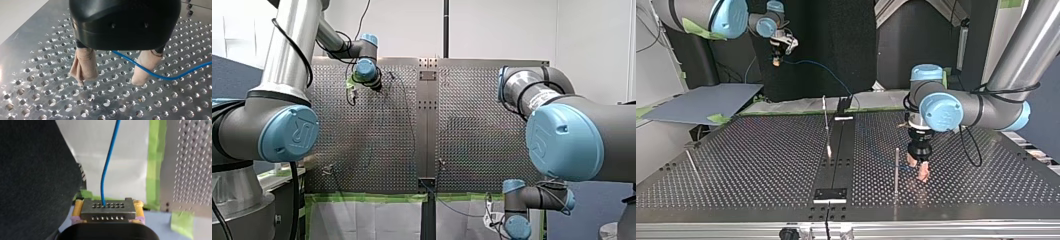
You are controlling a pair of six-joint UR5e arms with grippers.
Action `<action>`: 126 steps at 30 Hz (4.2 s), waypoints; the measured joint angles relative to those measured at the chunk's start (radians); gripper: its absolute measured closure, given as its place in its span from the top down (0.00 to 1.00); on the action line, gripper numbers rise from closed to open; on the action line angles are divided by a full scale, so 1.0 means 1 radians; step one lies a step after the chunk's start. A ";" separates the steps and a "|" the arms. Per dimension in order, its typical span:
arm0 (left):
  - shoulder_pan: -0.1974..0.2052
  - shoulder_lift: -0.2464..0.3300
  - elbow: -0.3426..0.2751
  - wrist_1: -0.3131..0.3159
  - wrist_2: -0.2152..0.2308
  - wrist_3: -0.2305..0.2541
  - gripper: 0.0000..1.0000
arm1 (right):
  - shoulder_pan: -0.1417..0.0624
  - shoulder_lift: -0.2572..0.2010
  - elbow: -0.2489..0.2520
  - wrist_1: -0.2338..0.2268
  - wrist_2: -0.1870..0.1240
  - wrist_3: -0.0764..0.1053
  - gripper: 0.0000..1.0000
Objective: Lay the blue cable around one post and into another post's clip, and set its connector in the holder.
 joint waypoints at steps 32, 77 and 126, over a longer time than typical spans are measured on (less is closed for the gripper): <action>0.003 0.000 0.000 0.000 -0.001 0.002 1.00 | -0.015 -0.286 0.060 -0.058 -0.069 -0.049 0.00; 0.001 0.001 0.000 -0.013 0.000 -0.049 1.00 | -0.008 -0.362 0.084 -0.167 -0.068 -0.060 0.00; 0.047 0.029 -0.001 -0.158 0.175 -0.451 1.00 | -0.015 -0.362 0.079 -0.164 -0.062 -0.064 0.00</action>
